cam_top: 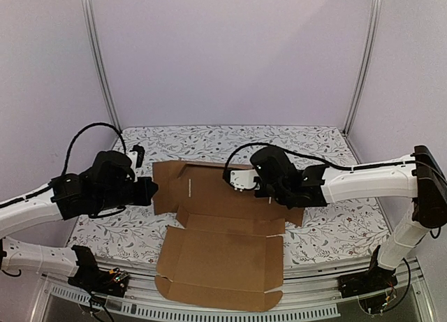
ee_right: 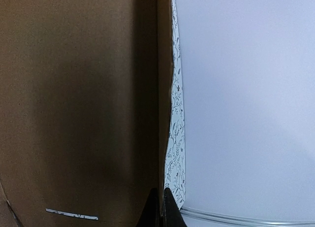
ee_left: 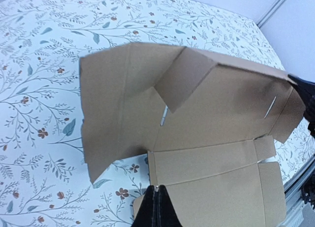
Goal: Fold the paper box
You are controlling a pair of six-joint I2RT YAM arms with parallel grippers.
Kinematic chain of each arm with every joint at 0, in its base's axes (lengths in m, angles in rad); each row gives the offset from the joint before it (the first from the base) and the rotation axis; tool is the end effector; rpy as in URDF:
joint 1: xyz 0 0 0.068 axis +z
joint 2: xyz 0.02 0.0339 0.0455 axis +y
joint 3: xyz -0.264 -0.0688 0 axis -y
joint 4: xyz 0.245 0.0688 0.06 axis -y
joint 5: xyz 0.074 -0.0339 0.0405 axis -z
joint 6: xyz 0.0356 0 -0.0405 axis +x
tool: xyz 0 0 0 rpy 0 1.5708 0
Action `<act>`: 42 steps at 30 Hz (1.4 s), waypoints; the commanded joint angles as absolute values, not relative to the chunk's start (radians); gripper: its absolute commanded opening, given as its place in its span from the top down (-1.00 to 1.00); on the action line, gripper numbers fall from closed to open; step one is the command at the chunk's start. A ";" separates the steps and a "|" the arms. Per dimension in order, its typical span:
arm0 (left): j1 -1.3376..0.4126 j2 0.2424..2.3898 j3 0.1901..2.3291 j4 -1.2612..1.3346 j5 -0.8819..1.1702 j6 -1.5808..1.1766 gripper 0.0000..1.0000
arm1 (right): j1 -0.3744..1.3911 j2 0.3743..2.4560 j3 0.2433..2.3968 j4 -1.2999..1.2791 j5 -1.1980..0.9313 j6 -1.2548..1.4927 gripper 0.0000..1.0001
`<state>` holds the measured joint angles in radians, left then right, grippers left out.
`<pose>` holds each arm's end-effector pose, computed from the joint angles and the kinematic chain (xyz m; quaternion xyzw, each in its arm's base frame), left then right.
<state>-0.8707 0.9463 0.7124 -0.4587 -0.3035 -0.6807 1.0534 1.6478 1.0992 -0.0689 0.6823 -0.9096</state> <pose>0.1376 -0.1468 0.2603 0.0209 0.8968 -0.1966 0.3958 0.1993 0.3048 0.2413 -0.6108 0.5930 -0.2655 0.4526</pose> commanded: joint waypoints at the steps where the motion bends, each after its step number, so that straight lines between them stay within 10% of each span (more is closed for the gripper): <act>1: -0.821 0.844 0.677 -0.536 -0.406 -0.689 1.00 | 1.095 1.606 1.043 0.075 0.726 -1.015 1.00; 42: -0.582 0.806 0.258 0.147 0.282 -0.687 1.00 | 1.284 1.581 0.910 0.297 0.870 -1.109 1.00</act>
